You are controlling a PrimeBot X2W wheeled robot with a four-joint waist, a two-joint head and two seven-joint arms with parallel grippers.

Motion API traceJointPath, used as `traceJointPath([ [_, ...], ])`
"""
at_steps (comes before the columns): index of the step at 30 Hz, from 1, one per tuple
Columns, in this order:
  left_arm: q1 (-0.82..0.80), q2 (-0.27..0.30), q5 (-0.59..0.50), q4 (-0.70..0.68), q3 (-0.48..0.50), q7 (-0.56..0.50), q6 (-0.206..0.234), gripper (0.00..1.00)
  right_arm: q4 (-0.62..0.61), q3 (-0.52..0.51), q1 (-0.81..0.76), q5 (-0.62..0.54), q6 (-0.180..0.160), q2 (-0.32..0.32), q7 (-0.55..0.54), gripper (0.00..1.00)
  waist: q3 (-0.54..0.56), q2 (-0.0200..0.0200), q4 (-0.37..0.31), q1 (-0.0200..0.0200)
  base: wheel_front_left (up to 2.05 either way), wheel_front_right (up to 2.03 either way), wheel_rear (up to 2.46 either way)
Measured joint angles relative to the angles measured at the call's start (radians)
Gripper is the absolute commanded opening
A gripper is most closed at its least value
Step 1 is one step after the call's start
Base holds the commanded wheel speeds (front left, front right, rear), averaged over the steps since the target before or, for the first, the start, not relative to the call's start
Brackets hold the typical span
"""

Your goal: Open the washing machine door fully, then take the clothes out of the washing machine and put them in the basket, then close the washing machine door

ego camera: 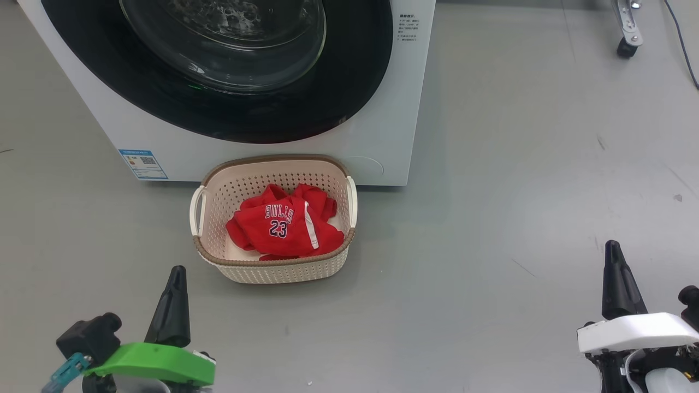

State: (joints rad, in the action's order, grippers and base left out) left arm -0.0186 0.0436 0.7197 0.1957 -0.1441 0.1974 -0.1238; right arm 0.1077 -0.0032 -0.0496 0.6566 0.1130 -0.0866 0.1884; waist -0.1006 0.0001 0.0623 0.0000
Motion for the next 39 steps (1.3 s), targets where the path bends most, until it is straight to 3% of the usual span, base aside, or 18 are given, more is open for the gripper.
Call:
traceJointPath([
  [39, -0.002, 0.031, 0.504, 0.024, 0.061, -0.119, 0.004, 0.0, 0.08, -0.029, 0.042, 0.525, 0.0, -0.001, -0.124, 0.0, 0.05, 0.0, -0.032, 0.0, 0.0, 0.0, 0.0],
])
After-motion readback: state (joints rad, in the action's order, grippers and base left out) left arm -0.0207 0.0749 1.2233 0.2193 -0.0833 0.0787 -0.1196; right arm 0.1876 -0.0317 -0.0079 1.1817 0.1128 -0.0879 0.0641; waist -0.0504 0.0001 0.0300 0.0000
